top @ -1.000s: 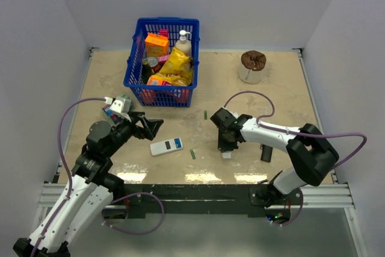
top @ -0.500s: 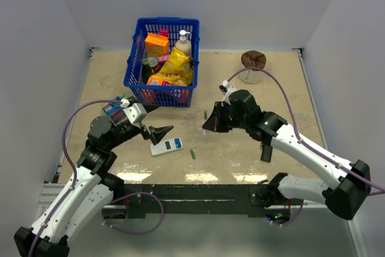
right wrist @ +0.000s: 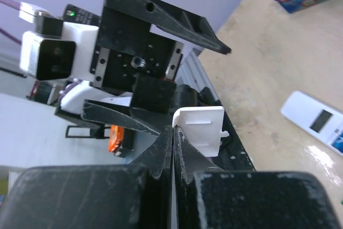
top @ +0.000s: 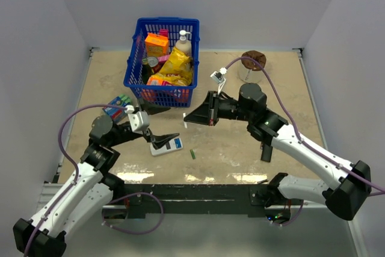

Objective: Load the batteries into the remote control
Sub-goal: Pick up the battery cover at the center of the board.

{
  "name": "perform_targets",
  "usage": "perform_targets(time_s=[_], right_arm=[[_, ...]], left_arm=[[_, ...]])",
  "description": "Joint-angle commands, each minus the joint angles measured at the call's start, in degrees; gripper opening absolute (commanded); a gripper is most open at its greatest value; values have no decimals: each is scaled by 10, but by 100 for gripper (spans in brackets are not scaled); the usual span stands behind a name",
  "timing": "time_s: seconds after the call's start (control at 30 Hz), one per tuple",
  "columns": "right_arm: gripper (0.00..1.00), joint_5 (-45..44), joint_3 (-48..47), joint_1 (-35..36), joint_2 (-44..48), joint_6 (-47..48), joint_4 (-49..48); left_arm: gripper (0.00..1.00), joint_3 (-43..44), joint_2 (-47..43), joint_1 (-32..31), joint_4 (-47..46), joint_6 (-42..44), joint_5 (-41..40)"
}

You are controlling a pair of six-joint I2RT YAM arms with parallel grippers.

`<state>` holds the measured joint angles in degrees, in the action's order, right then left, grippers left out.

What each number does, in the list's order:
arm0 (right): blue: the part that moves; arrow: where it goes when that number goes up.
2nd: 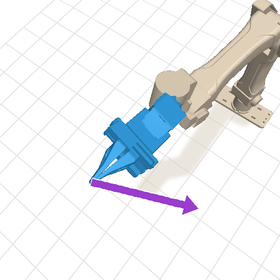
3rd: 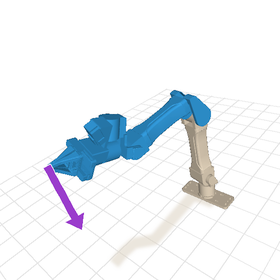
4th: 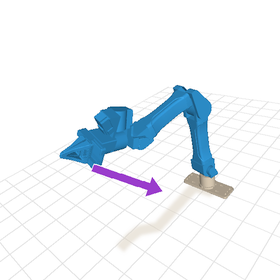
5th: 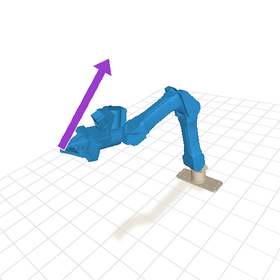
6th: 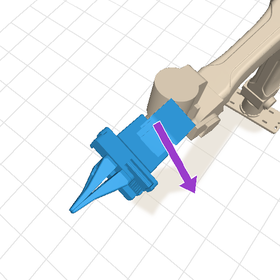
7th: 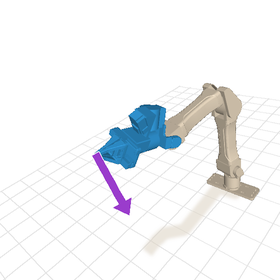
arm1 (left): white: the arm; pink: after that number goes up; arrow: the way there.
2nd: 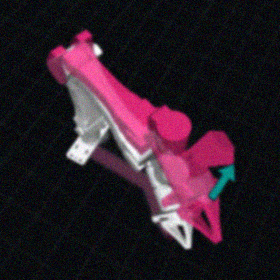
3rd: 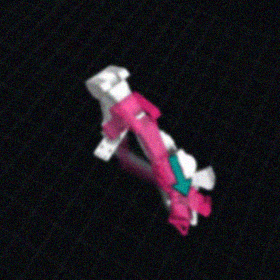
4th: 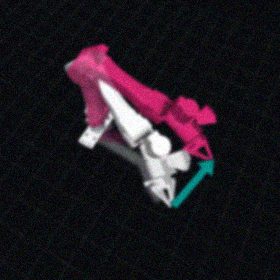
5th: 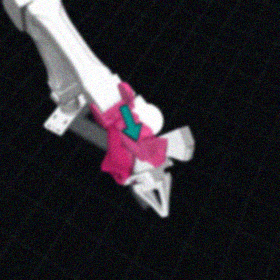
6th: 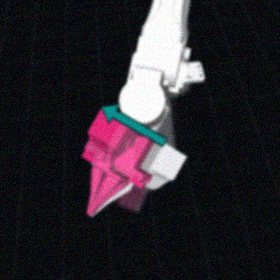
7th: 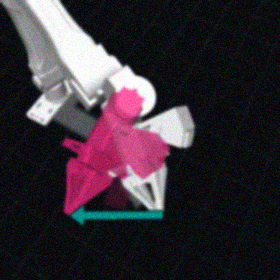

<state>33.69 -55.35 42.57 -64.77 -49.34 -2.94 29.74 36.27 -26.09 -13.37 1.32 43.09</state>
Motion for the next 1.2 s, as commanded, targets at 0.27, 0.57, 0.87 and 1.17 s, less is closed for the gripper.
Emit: perform_targets(time_s=[0.27,0.57,0.87,1.17], right_arm=[[0,81,20,-2,-11,-93,-163],[0,80,28,8,-12,-101,-180],[0,80,31,16,-16,-104,-182],[0,82,31,18,-22,-107,-186]], left_arm=[[100,-5,16,-29,-170,-26,55],[100,-5,43,-41,-240,-74,74],[100,-6,50,-46,-264,-83,62],[84,-3,55,-46,-265,-91,69]])
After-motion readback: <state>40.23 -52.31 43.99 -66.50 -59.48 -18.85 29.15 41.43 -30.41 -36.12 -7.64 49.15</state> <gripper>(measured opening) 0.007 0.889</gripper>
